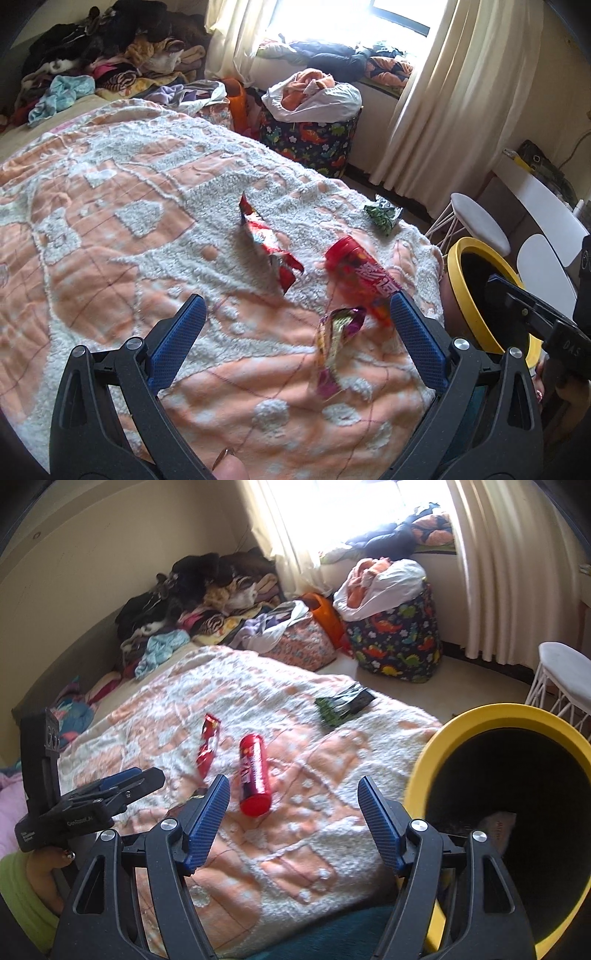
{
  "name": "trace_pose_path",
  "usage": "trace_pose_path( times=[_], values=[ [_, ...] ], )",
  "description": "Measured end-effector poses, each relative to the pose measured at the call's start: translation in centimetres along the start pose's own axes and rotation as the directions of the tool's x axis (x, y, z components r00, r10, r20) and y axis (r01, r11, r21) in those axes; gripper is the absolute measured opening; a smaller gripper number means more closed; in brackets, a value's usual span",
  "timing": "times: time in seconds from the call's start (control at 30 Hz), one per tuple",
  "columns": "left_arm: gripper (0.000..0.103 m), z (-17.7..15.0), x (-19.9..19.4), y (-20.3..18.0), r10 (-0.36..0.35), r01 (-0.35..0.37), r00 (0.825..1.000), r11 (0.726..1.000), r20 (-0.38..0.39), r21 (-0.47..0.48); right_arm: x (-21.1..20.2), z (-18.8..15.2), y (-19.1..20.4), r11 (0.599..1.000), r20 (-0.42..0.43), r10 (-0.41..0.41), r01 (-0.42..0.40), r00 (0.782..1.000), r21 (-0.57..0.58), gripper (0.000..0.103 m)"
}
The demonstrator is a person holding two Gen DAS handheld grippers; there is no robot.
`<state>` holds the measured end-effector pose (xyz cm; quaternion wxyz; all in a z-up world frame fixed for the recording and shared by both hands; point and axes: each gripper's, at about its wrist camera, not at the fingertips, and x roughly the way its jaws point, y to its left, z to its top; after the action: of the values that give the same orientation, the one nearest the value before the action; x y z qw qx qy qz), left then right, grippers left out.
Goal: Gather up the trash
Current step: 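Move both open tools back over the remaining trash on the bed, then grasp the small snack wrapper with left tool while right tool grasps the red can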
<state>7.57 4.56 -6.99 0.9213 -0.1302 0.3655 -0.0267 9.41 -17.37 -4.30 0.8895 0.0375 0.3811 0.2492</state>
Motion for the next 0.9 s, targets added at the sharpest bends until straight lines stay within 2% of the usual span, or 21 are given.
trace_pose_path(
  times=[0.23,0.37,0.47,0.63,0.87,0.9],
  values=[
    [0.073,-0.8,0.5,0.3,-0.065,0.067,0.996,0.998,-0.056,0.022,2.6,0.1,1.4,0.999,-0.055,0.024,-0.025,0.998,-0.025,0.069],
    [0.058,-1.4,1.3,0.5,-0.102,0.103,0.99,0.995,-0.099,0.007,4.1,0.3,1.7,0.999,-0.085,0.034,-0.036,0.996,-0.021,0.068],
    [0.051,-1.8,1.8,0.4,-0.13,0.13,0.984,0.991,-0.122,-0.003,5.2,0.4,1.6,0.999,-0.113,0.048,-0.049,0.992,-0.012,0.063],
    [0.044,-2.4,2.7,0.1,-0.159,0.16,0.976,0.987,-0.151,-0.007,7.2,0.5,1.4,0.997,-0.161,0.076,-0.074,0.984,0.018,0.052],
    [0.038,-3.0,3.7,0.2,-0.163,0.162,0.972,0.987,-0.172,-0.019,10.0,0.2,1.7,0.994,-0.226,0.11,-0.102,0.968,0.049,0.045],
    [0.037,-3.1,3.7,0.2,-0.162,0.161,0.972,0.987,-0.172,-0.02,10.2,0.2,1.7,0.993,-0.231,0.115,-0.105,0.966,0.056,0.041]
  ],
)
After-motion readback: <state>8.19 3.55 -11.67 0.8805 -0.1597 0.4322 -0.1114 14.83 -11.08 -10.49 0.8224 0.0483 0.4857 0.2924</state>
